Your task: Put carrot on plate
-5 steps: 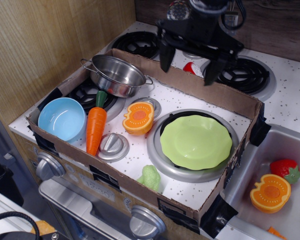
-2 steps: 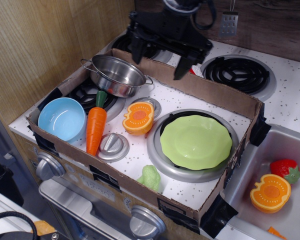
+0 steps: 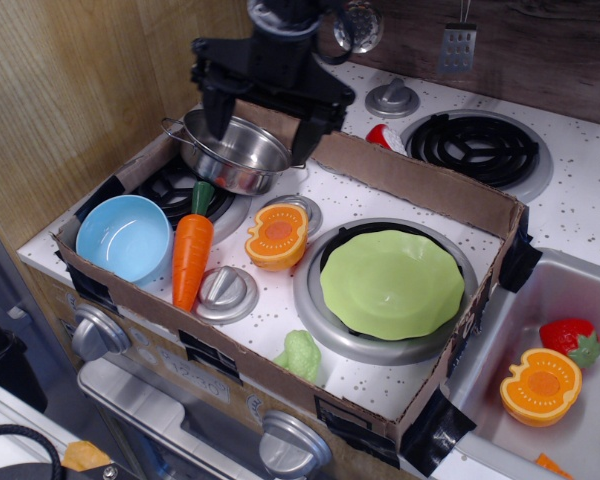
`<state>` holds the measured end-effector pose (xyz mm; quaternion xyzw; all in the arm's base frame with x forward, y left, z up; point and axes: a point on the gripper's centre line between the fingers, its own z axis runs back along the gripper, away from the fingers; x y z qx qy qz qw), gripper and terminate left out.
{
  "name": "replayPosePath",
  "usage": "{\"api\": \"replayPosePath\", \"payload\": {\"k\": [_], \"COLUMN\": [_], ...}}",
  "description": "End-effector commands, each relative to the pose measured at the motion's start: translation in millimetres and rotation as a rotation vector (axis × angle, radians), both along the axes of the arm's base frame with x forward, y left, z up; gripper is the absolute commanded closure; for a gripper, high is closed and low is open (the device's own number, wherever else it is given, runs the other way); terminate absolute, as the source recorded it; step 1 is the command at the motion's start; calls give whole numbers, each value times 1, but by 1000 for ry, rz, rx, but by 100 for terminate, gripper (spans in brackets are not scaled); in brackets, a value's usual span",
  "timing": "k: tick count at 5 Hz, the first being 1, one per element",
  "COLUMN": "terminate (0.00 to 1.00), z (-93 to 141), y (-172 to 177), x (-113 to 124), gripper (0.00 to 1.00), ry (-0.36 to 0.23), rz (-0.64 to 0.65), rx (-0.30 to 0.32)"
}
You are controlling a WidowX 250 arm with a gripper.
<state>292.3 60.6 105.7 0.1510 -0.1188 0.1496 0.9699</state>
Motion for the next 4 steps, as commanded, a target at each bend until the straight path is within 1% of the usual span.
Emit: {"api": "replayPosePath", "payload": {"k": [1,2,3,4], "terminate": [0,0,0,0], "z": [-9,-24,-32,-34], "y": [19,25,34,40], "x": [-8,-11,-11,-7], "gripper": [0,0,0,0], "ry": [-85,-84,-97,-96], "rz": [24,24,1,-22], "rx": [-60,-88,-86,-82]}}
